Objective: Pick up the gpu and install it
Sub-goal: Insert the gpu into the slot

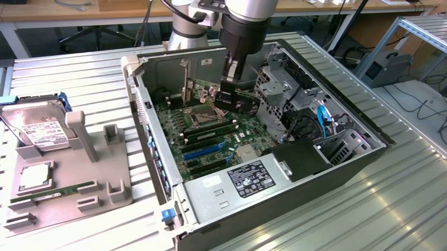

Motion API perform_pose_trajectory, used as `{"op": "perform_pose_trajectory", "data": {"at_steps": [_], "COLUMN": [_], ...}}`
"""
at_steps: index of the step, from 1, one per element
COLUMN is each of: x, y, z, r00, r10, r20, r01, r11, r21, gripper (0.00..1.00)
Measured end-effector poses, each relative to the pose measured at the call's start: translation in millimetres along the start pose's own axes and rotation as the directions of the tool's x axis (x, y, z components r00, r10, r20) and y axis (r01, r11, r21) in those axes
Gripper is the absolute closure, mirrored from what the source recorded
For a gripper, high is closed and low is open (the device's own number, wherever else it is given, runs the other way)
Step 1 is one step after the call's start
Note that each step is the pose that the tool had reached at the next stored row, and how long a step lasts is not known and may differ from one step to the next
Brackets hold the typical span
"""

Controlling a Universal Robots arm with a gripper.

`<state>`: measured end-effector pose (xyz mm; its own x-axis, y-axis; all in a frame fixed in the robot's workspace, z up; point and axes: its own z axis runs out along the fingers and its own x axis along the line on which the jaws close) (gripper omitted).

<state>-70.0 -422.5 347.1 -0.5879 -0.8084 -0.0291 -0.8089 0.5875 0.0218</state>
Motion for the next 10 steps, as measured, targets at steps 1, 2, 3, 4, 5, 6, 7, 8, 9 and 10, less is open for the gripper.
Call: {"op": "perform_pose_trajectory", "data": {"at_steps": [1,2,3,4,5,6,7,8,9,10], "x": [0.0,0.0,0.0,0.0,0.0,0.0,0.0,0.0,0.0,0.0], "y": [0.0,0.0,0.0,0.0,0.0,0.0,0.0,0.0,0.0,0.0], "z": [0.0,0.0,0.0,0.0,0.0,0.1,0.1,0.1,0.1,0.1], "r00": [1.0,1.0,0.9999,0.9999,0.9999,0.9998,0.9997,0.9997,0.9996,0.9995], "r10": [-0.003,-0.007,-0.01,-0.013,-0.016,-0.02,-0.023,-0.026,-0.03,-0.033], "r20": [-0.0001,-0.0001,-0.0002,-0.0003,-0.0004,-0.0005,-0.0005,-0.0006,-0.0006,-0.0007], "r01": [0.003,0.007,0.01,0.013,0.016,0.02,0.023,0.026,0.03,0.033], "r11": [1.0,1.0,0.9999,0.9999,0.9999,0.9998,0.9997,0.9997,0.9996,0.9995], "r21": [-0.0001,-0.0002,-0.0003,-0.0004,-0.0005,-0.0005,-0.0007,-0.0008,-0.0009,-0.001], "gripper": [0.73,0.73,0.73,0.73,0.73,0.73,0.73,0.73,0.73,0.73]}}
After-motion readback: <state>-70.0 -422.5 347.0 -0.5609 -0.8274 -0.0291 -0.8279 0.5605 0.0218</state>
